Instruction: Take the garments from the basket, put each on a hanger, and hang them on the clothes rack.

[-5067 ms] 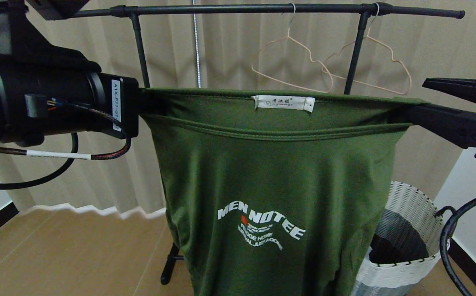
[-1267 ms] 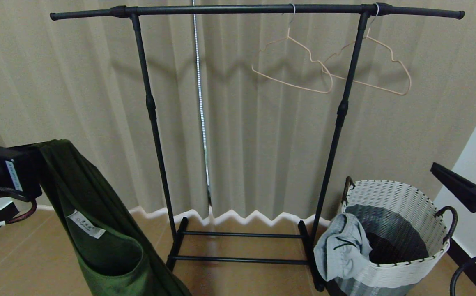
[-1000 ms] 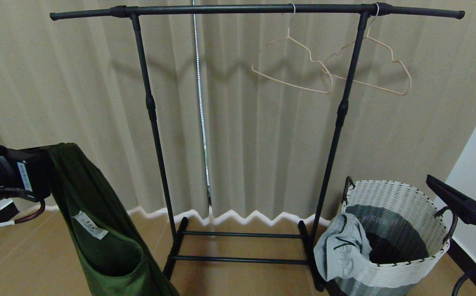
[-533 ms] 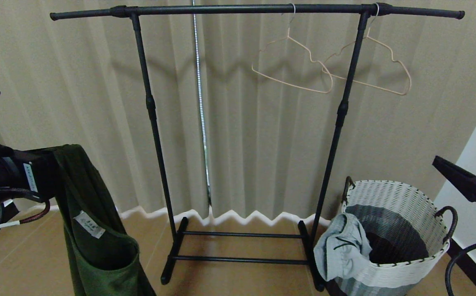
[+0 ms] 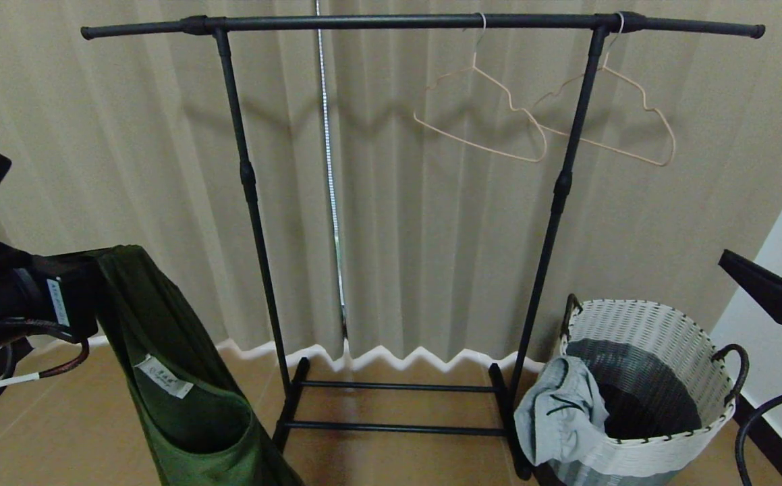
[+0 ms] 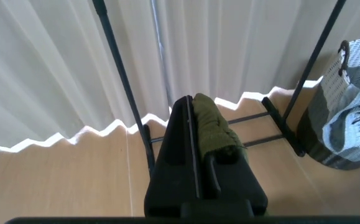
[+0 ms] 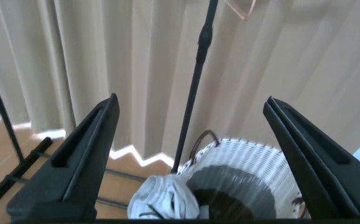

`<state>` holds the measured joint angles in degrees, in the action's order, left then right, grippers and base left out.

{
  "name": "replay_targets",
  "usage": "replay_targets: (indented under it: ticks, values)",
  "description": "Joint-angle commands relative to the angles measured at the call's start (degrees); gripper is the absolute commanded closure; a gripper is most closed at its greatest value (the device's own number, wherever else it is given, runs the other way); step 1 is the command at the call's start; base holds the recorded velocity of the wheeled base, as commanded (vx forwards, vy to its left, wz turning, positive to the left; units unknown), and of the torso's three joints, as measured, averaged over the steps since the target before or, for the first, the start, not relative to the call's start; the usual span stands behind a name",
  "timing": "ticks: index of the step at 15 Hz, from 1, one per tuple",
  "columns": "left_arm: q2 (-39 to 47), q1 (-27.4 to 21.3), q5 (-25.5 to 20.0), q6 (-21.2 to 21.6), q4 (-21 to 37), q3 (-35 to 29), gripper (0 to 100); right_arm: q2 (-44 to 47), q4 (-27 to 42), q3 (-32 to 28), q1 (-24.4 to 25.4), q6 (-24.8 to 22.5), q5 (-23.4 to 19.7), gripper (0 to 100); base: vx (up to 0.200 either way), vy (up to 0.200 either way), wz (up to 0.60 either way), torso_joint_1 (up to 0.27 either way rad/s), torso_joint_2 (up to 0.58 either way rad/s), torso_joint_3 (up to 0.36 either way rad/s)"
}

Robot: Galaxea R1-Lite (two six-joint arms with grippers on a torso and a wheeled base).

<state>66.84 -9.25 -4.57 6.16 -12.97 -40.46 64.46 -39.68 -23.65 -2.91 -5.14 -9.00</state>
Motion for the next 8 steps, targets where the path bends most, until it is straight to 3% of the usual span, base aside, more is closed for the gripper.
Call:
replay_targets:
  ticks: [1, 3, 8]
  values:
    - [1.3, 0.0, 0.0, 0.1, 0.1, 0.0, 100, 0.1, 0.0, 0.0, -0.4, 0.0, 0.0, 0, 0.000, 0.000, 0.00, 0.041, -0.25, -0.286]
    - [1.9, 0.0, 0.0, 0.1, 0.1, 0.0, 100, 0.1, 0.0, 0.2, -1.0, -0.1, 0.0, 0, 0.000, 0.000, 0.00, 0.110, -0.54, -0.291]
    - [1.7, 0.0, 0.0, 0.1, 0.1, 0.6, 100, 0.1, 0.0, 0.4, -1.0, -0.4, 0.0, 0, 0.000, 0.000, 0.00, 0.208, -0.48, -0.288]
